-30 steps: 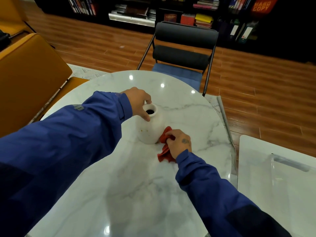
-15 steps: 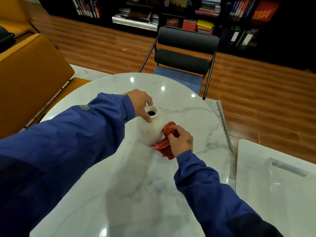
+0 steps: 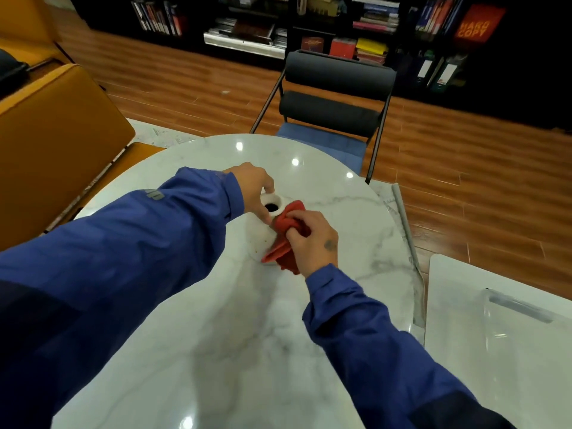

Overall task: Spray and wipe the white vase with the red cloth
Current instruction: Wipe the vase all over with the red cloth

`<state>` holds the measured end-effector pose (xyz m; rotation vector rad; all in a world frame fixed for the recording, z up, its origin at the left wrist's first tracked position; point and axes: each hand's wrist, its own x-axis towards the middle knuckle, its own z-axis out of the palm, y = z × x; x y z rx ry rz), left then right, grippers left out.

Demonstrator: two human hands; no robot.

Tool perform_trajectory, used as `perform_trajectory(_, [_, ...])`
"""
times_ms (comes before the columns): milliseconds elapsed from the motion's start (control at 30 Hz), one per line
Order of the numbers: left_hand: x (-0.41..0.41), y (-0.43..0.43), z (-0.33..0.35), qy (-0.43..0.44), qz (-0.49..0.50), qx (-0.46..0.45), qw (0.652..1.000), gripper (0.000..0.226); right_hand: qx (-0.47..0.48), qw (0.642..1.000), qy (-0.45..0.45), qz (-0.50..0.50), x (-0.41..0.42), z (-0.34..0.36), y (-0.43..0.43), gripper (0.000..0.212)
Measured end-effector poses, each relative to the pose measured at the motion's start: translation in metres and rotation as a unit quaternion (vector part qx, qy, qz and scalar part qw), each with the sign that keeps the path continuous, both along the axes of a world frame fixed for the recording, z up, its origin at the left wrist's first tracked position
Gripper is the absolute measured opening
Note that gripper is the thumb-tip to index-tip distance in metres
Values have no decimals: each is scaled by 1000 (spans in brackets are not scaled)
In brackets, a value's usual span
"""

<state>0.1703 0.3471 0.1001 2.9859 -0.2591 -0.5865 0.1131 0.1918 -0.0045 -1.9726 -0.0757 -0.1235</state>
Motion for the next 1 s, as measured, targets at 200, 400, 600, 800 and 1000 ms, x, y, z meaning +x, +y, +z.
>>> perform_trajectory(200, [-5,1,-2,-12,18,-13,1000,68,91,984,153,2,-35,-42,-9,31])
perform_trajectory(400, [-14,-8,-5,-42,37,0,998,61,-150,975,159,31,-31,-56,-27,15])
perform_trajectory(600, [-17,-10,-6,-64,16,12,998,67,-29,979,192,-55,-22,-47,-40,27])
perform_trajectory(800, [-17,-4,0,-37,-42,-26,998,54,142,953,266,-13,-59,-53,5,46])
perform_trajectory(1000, [-10,-8,-2,-37,-43,9,998,61,220,899,377,18,-68,-47,35,29])
